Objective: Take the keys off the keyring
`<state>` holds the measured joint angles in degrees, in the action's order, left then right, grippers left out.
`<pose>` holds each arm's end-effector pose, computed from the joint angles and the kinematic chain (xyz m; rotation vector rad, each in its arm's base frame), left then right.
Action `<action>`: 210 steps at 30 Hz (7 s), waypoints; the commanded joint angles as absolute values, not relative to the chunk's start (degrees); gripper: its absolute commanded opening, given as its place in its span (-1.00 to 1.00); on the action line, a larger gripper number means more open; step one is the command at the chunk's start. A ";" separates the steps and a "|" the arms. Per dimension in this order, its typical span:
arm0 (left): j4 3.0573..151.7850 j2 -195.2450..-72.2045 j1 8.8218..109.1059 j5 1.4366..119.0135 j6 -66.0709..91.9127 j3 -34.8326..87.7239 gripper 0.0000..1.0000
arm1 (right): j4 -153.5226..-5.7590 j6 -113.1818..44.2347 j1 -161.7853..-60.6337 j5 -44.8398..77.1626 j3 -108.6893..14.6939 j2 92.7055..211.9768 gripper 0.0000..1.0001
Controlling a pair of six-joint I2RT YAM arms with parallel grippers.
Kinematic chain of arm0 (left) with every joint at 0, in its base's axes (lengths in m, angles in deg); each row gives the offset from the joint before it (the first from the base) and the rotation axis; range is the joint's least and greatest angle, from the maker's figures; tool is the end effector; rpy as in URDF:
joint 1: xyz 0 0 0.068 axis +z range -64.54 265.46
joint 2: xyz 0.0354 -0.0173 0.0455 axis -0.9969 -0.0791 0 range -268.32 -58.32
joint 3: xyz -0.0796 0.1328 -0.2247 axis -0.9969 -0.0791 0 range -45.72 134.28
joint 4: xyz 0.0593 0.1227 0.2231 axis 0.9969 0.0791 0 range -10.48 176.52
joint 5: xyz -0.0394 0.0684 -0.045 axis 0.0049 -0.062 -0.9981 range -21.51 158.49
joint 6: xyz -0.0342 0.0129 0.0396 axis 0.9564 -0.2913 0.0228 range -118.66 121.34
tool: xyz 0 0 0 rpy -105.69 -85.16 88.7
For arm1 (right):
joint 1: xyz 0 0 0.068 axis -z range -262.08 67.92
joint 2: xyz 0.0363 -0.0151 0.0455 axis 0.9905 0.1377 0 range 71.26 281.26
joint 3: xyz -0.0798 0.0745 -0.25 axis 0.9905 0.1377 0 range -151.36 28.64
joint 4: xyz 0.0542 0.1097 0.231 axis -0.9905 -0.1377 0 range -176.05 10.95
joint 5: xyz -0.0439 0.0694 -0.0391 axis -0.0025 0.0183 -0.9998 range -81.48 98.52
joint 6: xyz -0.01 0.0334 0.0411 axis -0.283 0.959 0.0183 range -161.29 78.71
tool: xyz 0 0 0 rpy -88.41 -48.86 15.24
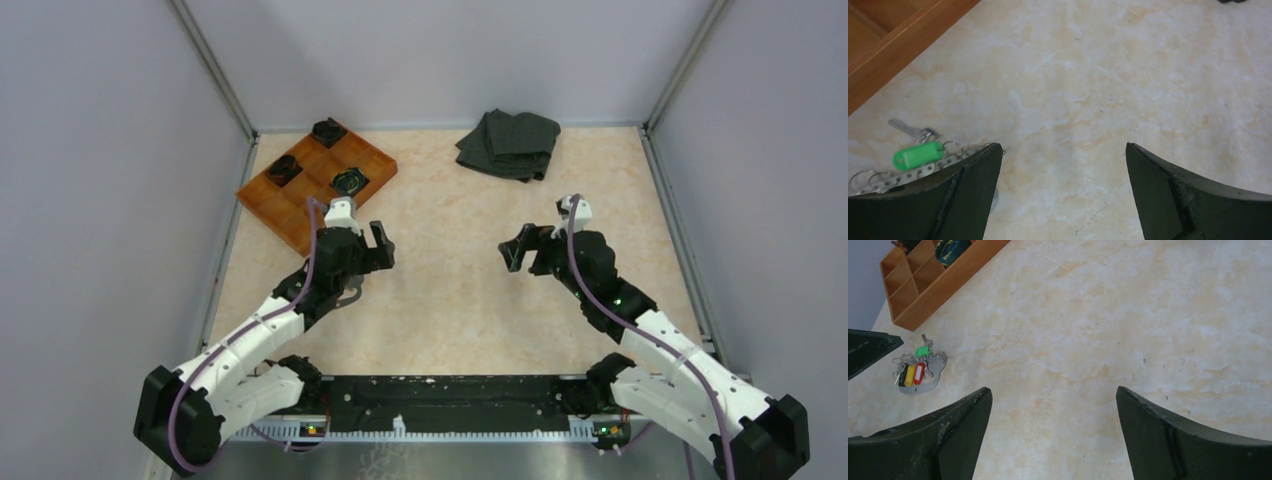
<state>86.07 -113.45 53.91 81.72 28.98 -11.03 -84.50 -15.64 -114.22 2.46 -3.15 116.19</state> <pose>0.1886 -0.1062 0.2515 -0.0755 2.0519 -0.4135 0.1621 0.0973 0.2677 -0.0360 1.9362 0.5821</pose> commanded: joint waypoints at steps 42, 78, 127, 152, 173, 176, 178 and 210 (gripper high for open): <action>76.70 -138.80 41.59 69.54 31.71 -7.95 0.97 | -79.41 -13.74 -114.62 11.22 -0.31 120.82 0.79; 86.34 -106.10 56.74 67.68 44.06 -24.45 0.86 | -85.62 -10.59 -134.25 0.67 -43.32 180.37 -0.23; 48.20 -100.24 56.74 49.57 29.16 -32.76 0.60 | -75.54 1.64 -132.63 8.81 -27.98 154.65 -1.00; 16.46 -101.68 54.64 30.74 17.55 -32.70 0.58 | -87.49 -3.65 -131.63 5.20 -37.04 133.59 -1.00; 4.72 -120.56 41.52 42.63 9.05 -24.92 0.26 | -91.97 -4.47 -131.74 5.60 -40.05 125.85 -1.00; 3.03 -121.31 41.45 42.12 9.26 -24.38 0.17 | -92.09 -4.71 -131.73 5.97 -40.14 125.60 -1.00; 2.50 -121.79 41.43 41.80 9.34 -23.97 0.11 | -91.82 -4.79 -131.71 6.58 -40.17 125.49 -1.00; -13.33 -132.26 40.28 46.85 16.79 -23.97 -0.45 | -90.39 -3.19 -132.88 8.78 -38.53 124.74 -1.00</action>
<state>-4.98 -131.99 40.51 46.18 14.36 -25.82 -93.85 -3.75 -132.32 8.64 -37.12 126.96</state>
